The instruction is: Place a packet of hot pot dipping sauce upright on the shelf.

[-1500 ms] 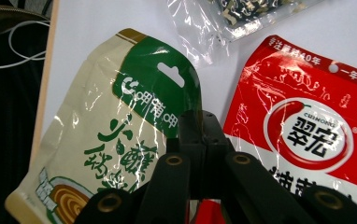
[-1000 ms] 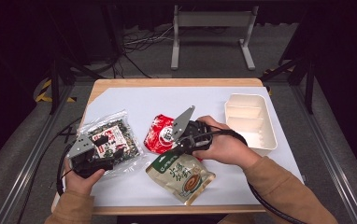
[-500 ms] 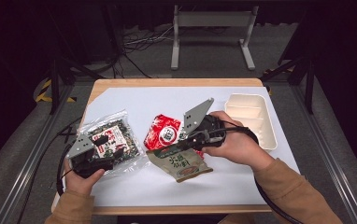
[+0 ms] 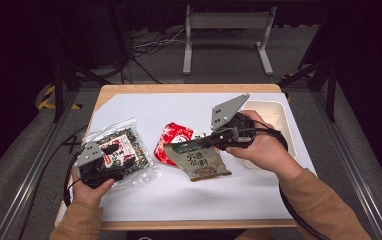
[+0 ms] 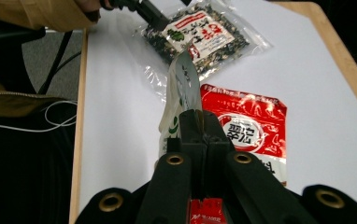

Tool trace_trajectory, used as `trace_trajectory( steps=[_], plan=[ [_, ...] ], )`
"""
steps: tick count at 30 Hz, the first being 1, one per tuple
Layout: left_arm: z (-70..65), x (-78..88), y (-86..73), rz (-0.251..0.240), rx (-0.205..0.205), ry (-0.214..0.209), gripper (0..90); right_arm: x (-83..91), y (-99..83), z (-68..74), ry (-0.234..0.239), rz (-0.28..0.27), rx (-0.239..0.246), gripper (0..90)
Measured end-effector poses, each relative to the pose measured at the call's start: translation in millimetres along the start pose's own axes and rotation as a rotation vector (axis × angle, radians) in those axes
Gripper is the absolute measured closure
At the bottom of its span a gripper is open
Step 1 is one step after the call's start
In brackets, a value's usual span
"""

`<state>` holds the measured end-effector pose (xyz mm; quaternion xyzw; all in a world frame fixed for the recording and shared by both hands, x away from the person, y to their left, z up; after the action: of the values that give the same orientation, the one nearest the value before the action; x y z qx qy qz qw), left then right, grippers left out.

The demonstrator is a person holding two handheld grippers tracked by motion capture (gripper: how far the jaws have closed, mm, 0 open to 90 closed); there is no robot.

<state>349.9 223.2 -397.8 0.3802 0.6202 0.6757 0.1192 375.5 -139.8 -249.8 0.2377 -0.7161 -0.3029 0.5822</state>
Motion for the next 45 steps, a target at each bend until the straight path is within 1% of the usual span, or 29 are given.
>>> trace_trajectory(
  steps=[2, 5, 9, 14, 16, 21, 22, 25, 29, 31, 35, 36, 39, 42, 45],
  plan=[
    [-0.1, -0.8, 0.4, 0.002, 0.001, -0.004, 23.7, 5.4, -0.5, -1.5, -0.004, -0.017, -0.001, 89.5],
    [0.0, -2.2, 1.1, 0.002, -0.002, -0.007, 23.7, 12.7, -1.5, -4.9, -0.027, -0.03, 0.003, 89.5],
    [0.2, -3.7, 1.3, 0.0, -0.001, -0.006, 23.7, 21.1, -3.1, -9.6, -0.061, -0.045, -0.006, 89.5],
    [0.2, -3.7, 1.1, 0.002, 0.0, -0.004, 23.7, 31.4, -5.5, -17.6, -0.101, -0.052, -0.019, 89.5],
    [0.3, -3.5, 0.9, 0.003, 0.001, -0.003, 23.7, 34.6, -6.3, -20.1, -0.109, -0.052, -0.02, 89.5],
    [0.5, -2.1, 0.2, 0.005, 0.007, 0.001, 23.7, 45.0, -9.5, -28.9, -0.143, -0.062, -0.011, 89.5],
    [0.9, -2.1, 0.2, 0.003, 0.004, 0.002, 23.7, 45.0, -9.5, -28.9, -0.143, -0.062, -0.011, 89.5],
    [0.9, -2.3, -0.4, 0.008, 0.006, 0.003, 23.7, 55.2, -11.5, -35.8, -0.168, -0.073, -0.01, 89.5],
    [1.4, -1.7, -1.3, 0.008, 0.008, 0.009, 23.7, 64.6, -13.5, -43.3, -0.193, -0.078, -0.007, 89.5],
    [1.6, -1.2, -1.5, 0.008, 0.008, 0.011, 23.7, 66.5, -14.0, -45.0, -0.198, -0.081, -0.006, 89.5],
    [1.9, 1.4, -3.4, 0.015, 0.014, 0.017, 23.7, 74.5, -15.9, -53.4, -0.214, -0.081, -0.005, 89.5],
    [1.8, 1.8, -4.1, 0.013, 0.021, 0.019, 23.7, 76.2, -16.3, -55.0, -0.219, -0.081, -0.005, 89.5],
    [2.4, 3.6, -5.0, 0.011, 0.024, 0.024, 23.8, 79.9, -17.2, -58.0, -0.227, -0.085, -0.005, 89.5],
    [2.9, 6.9, -6.8, 0.014, 0.031, 0.035, 23.8, 87.8, -20.3, -64.7, -0.254, -0.101, -0.007, 89.5],
    [2.1, 7.8, -7.2, 0.011, 0.036, 0.036, 23.8, 91.3, -22.0, -68.1, -0.263, -0.108, -0.01, 89.5]
  ],
)
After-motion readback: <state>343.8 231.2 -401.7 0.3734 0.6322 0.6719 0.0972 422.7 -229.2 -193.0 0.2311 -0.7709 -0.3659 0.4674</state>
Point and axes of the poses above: each handheld gripper's, and its own axes: x roughly backward along the jaws, y roughly out of its top, z roughly to its left, the point moved 1 cm from there along -x, roughly forward along the jaws, and after that the axes turned 3 degrees about -z, right-handed, at the moved point
